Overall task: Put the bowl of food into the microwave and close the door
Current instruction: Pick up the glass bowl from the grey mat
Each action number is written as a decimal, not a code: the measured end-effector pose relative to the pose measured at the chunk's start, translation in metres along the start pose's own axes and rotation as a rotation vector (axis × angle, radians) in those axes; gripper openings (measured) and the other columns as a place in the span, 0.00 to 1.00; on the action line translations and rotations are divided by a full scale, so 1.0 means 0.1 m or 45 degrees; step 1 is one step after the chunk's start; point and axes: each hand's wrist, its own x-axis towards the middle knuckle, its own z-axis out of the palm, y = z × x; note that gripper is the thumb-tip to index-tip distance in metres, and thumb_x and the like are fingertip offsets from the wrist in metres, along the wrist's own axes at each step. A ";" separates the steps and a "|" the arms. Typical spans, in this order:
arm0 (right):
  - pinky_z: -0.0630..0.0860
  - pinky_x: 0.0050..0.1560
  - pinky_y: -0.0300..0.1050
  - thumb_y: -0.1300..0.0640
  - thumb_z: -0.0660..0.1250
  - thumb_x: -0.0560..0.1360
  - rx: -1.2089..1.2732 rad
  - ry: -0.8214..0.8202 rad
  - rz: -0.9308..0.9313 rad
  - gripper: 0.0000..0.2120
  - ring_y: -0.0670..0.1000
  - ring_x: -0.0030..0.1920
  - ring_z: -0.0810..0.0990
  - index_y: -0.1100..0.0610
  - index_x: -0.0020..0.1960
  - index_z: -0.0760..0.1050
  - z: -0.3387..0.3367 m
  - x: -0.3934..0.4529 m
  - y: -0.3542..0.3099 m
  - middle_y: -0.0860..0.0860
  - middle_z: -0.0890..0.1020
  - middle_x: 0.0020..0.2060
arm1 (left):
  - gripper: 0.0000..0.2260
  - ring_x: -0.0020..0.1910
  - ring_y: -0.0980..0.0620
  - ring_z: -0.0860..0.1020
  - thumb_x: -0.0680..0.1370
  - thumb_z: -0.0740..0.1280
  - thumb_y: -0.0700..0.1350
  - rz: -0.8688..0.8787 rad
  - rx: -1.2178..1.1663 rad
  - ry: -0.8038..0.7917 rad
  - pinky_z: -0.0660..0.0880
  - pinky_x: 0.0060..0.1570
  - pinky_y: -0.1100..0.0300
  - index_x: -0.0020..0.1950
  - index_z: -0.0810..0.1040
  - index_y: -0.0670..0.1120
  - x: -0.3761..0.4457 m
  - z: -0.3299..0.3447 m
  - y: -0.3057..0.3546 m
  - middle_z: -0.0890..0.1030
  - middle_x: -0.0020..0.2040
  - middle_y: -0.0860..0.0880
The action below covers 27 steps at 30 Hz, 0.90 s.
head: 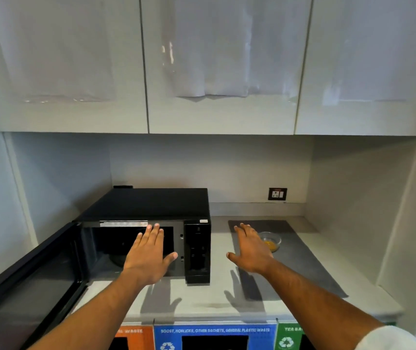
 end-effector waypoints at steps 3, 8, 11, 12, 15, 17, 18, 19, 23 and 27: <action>0.58 0.80 0.57 0.37 0.69 0.76 0.005 0.015 0.009 0.45 0.58 0.84 0.51 0.54 0.83 0.53 -0.08 0.00 0.31 0.54 0.53 0.84 | 0.39 0.81 0.47 0.39 0.80 0.47 0.67 0.020 -0.011 -0.010 0.42 0.80 0.49 0.81 0.43 0.43 0.12 0.07 0.36 0.42 0.82 0.45; 0.59 0.79 0.59 0.36 0.70 0.74 0.020 0.028 0.021 0.46 0.58 0.84 0.50 0.53 0.82 0.53 -0.21 0.02 0.79 0.54 0.54 0.84 | 0.40 0.81 0.46 0.40 0.79 0.47 0.68 0.059 -0.016 -0.005 0.43 0.80 0.49 0.81 0.44 0.43 0.32 0.19 0.94 0.42 0.82 0.46; 0.60 0.80 0.60 0.36 0.70 0.74 0.020 0.045 0.027 0.46 0.57 0.84 0.51 0.53 0.82 0.54 -0.29 0.05 1.10 0.54 0.54 0.84 | 0.39 0.81 0.46 0.40 0.79 0.47 0.68 0.080 -0.034 0.004 0.43 0.79 0.49 0.81 0.44 0.43 0.46 0.24 1.29 0.42 0.82 0.46; 0.60 0.80 0.59 0.36 0.69 0.74 0.022 0.047 0.023 0.46 0.57 0.84 0.51 0.53 0.82 0.54 -0.30 0.06 1.20 0.54 0.55 0.84 | 0.39 0.81 0.46 0.40 0.79 0.47 0.68 0.083 -0.049 0.008 0.43 0.79 0.49 0.81 0.44 0.43 0.50 0.27 1.38 0.43 0.82 0.46; 0.57 0.80 0.55 0.36 0.68 0.74 0.031 0.043 0.033 0.45 0.57 0.84 0.50 0.54 0.83 0.54 -0.29 0.07 1.49 0.55 0.55 0.83 | 0.39 0.81 0.46 0.40 0.79 0.47 0.68 0.101 -0.091 0.009 0.42 0.79 0.49 0.81 0.44 0.44 0.62 0.37 1.68 0.43 0.83 0.46; 0.57 0.80 0.54 0.36 0.68 0.75 0.037 0.032 0.039 0.45 0.58 0.84 0.50 0.55 0.82 0.55 -0.27 0.10 1.67 0.55 0.55 0.83 | 0.39 0.81 0.46 0.41 0.79 0.47 0.68 0.110 -0.124 0.018 0.43 0.79 0.49 0.81 0.45 0.44 0.71 0.45 1.87 0.44 0.83 0.46; 0.57 0.80 0.54 0.36 0.67 0.75 0.044 0.028 0.041 0.45 0.58 0.84 0.51 0.56 0.82 0.55 -0.24 0.11 1.74 0.56 0.55 0.83 | 0.39 0.81 0.46 0.42 0.79 0.48 0.68 0.110 -0.143 0.022 0.44 0.79 0.49 0.81 0.45 0.44 0.74 0.48 1.95 0.45 0.83 0.46; 0.57 0.80 0.54 0.36 0.67 0.75 0.053 0.032 0.043 0.45 0.59 0.84 0.51 0.56 0.82 0.55 -0.23 0.12 1.79 0.56 0.56 0.83 | 0.39 0.81 0.46 0.42 0.79 0.49 0.68 0.111 -0.165 0.037 0.44 0.79 0.50 0.81 0.46 0.44 0.76 0.50 2.01 0.46 0.83 0.46; 0.58 0.79 0.56 0.35 0.67 0.75 0.075 0.005 0.076 0.44 0.60 0.83 0.54 0.56 0.81 0.56 -0.06 0.21 2.07 0.58 0.58 0.82 | 0.38 0.81 0.46 0.44 0.80 0.50 0.67 0.124 -0.226 -0.001 0.45 0.79 0.50 0.81 0.47 0.44 0.91 0.76 2.29 0.48 0.83 0.46; 0.60 0.78 0.55 0.36 0.69 0.75 0.141 0.010 0.127 0.43 0.61 0.81 0.59 0.56 0.80 0.59 0.23 0.33 2.31 0.59 0.62 0.81 | 0.37 0.82 0.45 0.46 0.80 0.51 0.66 0.119 -0.299 -0.075 0.47 0.79 0.49 0.81 0.49 0.45 1.08 1.15 2.47 0.49 0.83 0.45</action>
